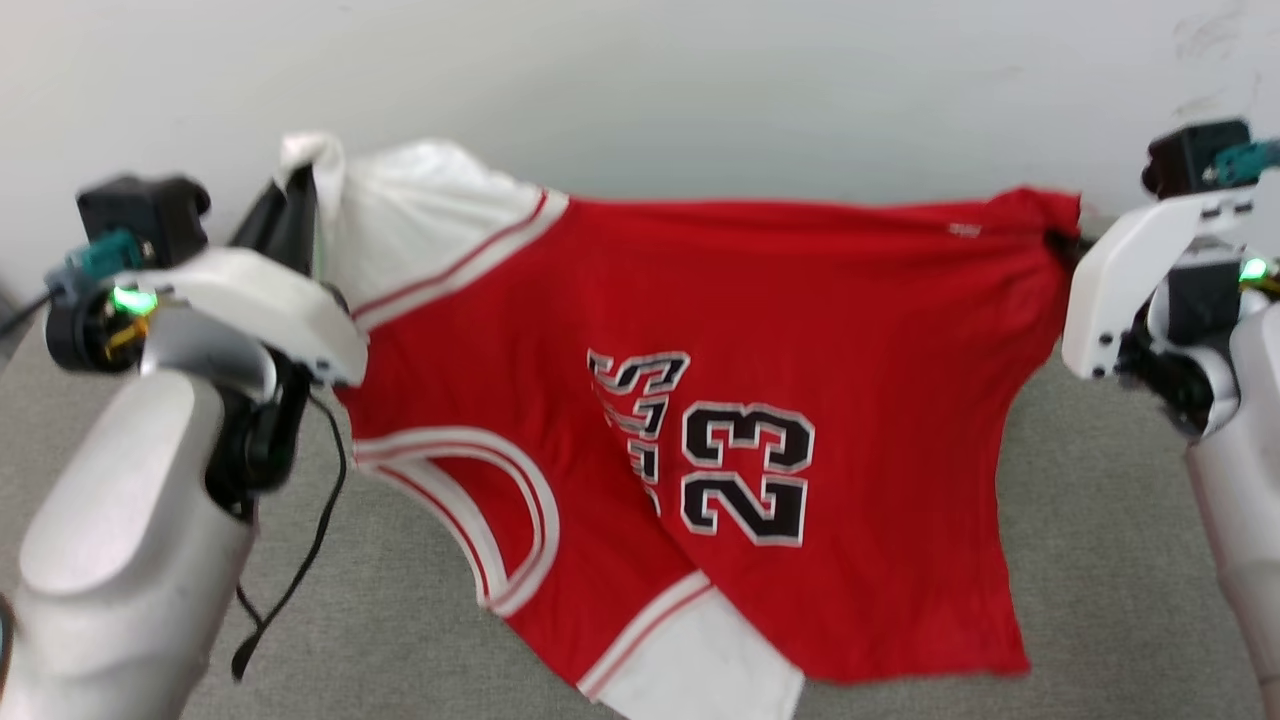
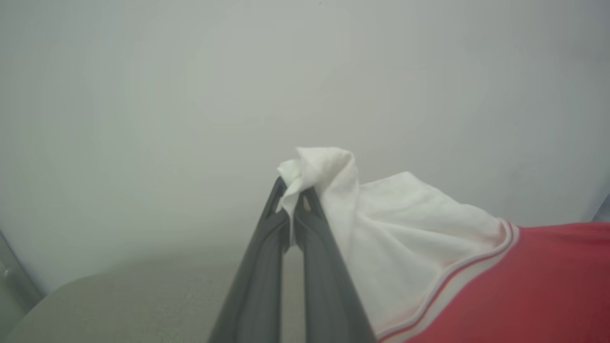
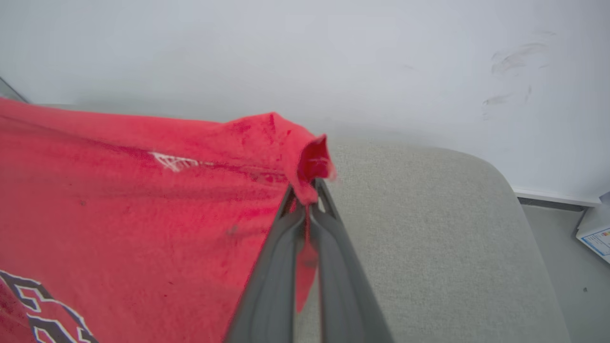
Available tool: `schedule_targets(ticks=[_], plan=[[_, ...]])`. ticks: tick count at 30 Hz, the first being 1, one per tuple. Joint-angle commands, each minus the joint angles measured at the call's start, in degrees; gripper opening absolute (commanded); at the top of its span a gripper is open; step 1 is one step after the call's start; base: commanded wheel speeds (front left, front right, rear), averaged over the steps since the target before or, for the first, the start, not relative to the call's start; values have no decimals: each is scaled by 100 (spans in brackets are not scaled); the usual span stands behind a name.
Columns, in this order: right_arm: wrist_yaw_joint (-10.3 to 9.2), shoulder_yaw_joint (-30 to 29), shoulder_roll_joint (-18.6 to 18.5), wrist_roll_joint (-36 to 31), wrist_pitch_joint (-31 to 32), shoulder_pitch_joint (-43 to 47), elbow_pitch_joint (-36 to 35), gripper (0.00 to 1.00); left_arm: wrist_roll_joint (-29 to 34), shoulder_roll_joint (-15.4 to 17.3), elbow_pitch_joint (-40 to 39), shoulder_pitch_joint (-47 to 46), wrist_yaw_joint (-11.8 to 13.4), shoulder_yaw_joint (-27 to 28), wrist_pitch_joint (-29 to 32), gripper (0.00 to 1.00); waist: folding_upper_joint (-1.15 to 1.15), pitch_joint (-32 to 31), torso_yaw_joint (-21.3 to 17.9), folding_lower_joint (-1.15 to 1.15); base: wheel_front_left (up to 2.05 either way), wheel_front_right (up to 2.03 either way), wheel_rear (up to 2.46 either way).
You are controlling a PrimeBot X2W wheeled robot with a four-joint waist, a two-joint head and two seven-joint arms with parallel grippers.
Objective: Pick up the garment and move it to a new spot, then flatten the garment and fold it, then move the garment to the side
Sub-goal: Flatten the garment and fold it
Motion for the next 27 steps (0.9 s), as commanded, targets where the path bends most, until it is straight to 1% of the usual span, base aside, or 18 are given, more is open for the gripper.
schedule_targets(ticks=[1,6,9,16,21,27], plan=[[-8,-83,20,-138,-109,-299,109,0,64,-37,221,-425,-73,13,1,0,0,150,11,1,0,0,0],[-9,-298,21,-457,-396,-1115,256,0,222,-106,856,-1614,-265,0,-38,0,0,697,20,1,0,0,0],[-9,-408,16,-590,-525,-1677,298,0,274,-152,1180,-2380,-308,105,-190,0,0,1078,27,1,0,0,0],[-10,-654,50,-772,-829,-2980,325,0,549,-17,1751,-4031,-436,226,-489,0,0,1949,-4,1,0,0,0],[-10,-762,85,-790,-1063,-3841,436,0,622,80,1954,-4961,-488,325,-601,0,0,2478,-46,1,0,0,0],[-10,-659,74,-841,-1385,-4604,562,0,776,122,2101,-5689,-557,243,-608,0,0,3092,-26,1,0,0,0]])
